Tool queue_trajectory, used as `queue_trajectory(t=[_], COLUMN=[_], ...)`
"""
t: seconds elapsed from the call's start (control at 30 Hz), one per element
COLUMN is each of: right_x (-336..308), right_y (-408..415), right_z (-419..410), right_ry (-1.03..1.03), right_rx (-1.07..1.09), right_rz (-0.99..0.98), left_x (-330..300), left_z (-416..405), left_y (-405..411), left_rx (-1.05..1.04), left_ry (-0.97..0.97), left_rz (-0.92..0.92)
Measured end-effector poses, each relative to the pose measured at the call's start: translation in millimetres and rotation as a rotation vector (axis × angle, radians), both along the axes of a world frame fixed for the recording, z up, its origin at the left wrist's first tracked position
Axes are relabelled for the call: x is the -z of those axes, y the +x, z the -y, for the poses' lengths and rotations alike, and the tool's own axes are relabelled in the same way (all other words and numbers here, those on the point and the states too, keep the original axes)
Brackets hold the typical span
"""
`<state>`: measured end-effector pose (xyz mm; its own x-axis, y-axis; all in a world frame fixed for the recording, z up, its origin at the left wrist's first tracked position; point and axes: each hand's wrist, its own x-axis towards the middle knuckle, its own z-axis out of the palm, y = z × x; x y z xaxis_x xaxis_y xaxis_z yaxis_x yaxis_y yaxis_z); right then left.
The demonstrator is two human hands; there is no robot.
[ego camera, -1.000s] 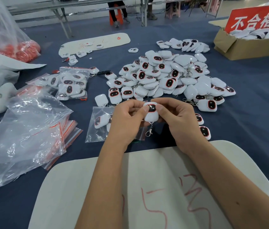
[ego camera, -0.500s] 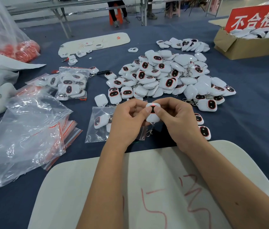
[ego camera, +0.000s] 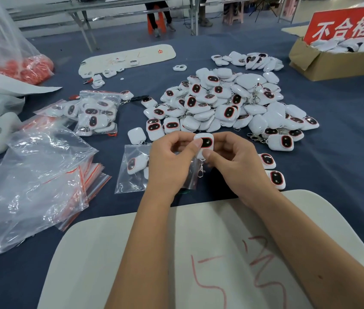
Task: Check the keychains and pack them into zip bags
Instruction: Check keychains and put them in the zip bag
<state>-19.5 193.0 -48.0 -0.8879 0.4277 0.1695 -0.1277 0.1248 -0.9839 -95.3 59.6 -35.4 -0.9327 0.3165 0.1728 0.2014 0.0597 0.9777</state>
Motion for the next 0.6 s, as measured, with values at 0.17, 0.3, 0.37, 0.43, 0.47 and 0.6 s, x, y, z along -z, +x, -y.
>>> queue_trajectory(t=[0.17, 0.3, 0.37, 0.43, 0.47, 0.6], right_x=[0.7, 2.2, 2.7, 3.2, 3.5, 2.3], right_y=[1.0, -0.7, -2.0, -2.1, -1.8, -0.6], right_z=[-3.3, -2.8, -3.5, -3.7, -3.5, -2.7], right_ry=[-0.019, 0.014, 0.018, 0.033, 0.039, -0.016], right_rx=[0.021, 0.054, 0.075, 0.073, 0.075, 0.105], right_rz=[0.005, 0.016, 0.024, 0.031, 0.029, 0.001], left_x=[0.4, -0.9, 1.5, 4.4, 5.2, 4.4], left_z=[-0.6, -3.9, -3.7, -2.0, -0.6, 0.7], left_y=[0.7, 2.4, 1.6, -0.2, -0.7, 2.6], left_rx=[0.03, -0.017, -0.107, -0.186, -0.209, -0.184], left_ry=[0.025, 0.037, -0.044, -0.161, -0.21, -0.383], left_rz=[0.059, 0.051, -0.015, -0.095, -0.125, -0.21])
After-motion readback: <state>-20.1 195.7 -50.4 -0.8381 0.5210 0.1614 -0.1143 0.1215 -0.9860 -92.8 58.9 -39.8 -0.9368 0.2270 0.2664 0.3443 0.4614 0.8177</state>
